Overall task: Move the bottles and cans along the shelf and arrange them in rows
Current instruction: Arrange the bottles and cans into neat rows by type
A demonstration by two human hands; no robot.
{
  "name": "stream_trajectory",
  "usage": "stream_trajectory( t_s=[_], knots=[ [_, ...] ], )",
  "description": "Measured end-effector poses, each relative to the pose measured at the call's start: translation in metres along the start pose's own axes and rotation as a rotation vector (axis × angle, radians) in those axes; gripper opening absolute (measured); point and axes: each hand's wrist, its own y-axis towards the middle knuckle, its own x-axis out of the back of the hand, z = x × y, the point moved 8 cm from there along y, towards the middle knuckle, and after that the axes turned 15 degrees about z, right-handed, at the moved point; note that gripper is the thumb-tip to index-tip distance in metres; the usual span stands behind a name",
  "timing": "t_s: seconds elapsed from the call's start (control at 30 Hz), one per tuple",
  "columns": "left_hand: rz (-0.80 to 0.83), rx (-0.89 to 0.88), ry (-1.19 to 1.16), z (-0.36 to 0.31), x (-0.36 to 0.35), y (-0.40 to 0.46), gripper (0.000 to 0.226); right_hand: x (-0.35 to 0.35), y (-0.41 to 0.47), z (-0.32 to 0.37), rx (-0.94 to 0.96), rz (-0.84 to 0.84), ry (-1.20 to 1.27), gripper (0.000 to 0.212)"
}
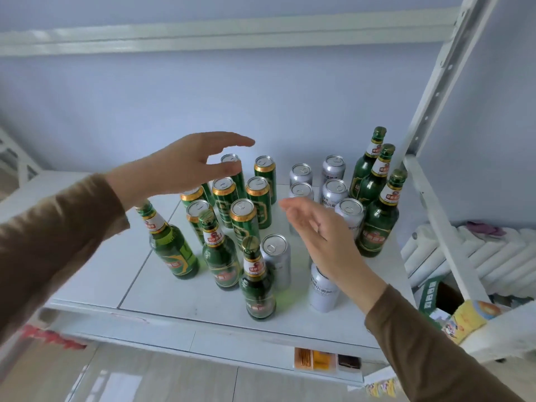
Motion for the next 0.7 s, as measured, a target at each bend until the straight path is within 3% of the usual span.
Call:
stream_trajectory(
  t_s=[0.2, 0.33, 0.5, 0.6, 0.7],
  knots=[
    [-0.222, 0.057, -0.258, 0.036, -0.045, -0.067, 0.077, -0.053, -0.013, -0.013, -0.038, 0.203, 0.104, 0.066],
    [-0.283, 0.131, -0.416, 0.068, -0.097, -0.075, 0.086, -0.073, -0.017, -0.020, -0.101, 0.210, 0.078, 0.063],
    [-0.290, 0.219, -0.450, 0.099, -0.135, -0.060, 0.066, -0.090, -0.018, -0.027, -0.191, 0.162, 0.009, 0.044],
    [-0.302, 0.175, -0.442, 0.103, -0.137, -0.053, 0.039, -0.095, -0.020, -0.029, -0.241, 0.085, 0.003, 0.037],
    [-0.321, 0.140, -0.434, 0.105, -0.135, -0.050, 0.028, -0.098, -0.021, -0.026, -0.296, 0.017, -0.016, 0.034]
  ],
)
